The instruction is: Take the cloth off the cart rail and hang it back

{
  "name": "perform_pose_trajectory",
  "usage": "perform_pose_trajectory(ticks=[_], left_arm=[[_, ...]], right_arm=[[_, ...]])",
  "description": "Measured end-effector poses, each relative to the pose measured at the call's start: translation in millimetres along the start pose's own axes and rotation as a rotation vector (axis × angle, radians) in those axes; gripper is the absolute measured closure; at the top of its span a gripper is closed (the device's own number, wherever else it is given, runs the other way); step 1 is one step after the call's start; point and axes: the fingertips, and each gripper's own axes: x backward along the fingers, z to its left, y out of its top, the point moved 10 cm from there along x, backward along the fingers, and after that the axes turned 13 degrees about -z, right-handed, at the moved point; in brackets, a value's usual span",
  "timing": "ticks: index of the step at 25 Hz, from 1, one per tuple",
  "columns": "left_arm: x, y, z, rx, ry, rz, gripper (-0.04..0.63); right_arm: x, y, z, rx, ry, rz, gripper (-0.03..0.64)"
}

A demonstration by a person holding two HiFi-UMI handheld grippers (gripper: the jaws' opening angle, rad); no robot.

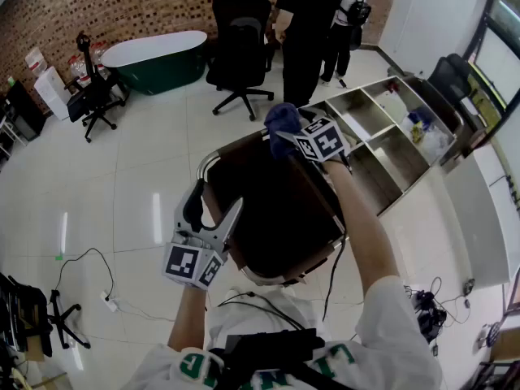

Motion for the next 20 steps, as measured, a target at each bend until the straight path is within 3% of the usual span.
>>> perform_pose_trajectory(ticks=[3,8,10,15,20], left_arm=[[4,8,0,-0.002,0.003,-0.012,0.238],[13,16,9,-0.01,0.026,-0.023,0.239],[16,17,11,-0.011,0.032,-0.021,0.238],[21,17,14,0.006,0.022,-0.02,0.239],[13,15,12,0.03,-0.016,-0.027,0.238]], right_arm=[[-30,-15,-10,0.063,-0.004,0.18,0.23],[-56,-38,-14,0.122,-0.011,0.351,0.23],[-57,-45,-12,0.166,-0.022,0.391,0.302],[-42,-49,-12,0.1,-0.095,0.309,0.493],[0,-2,-3,0.052,-0.114,0.039,0.514]])
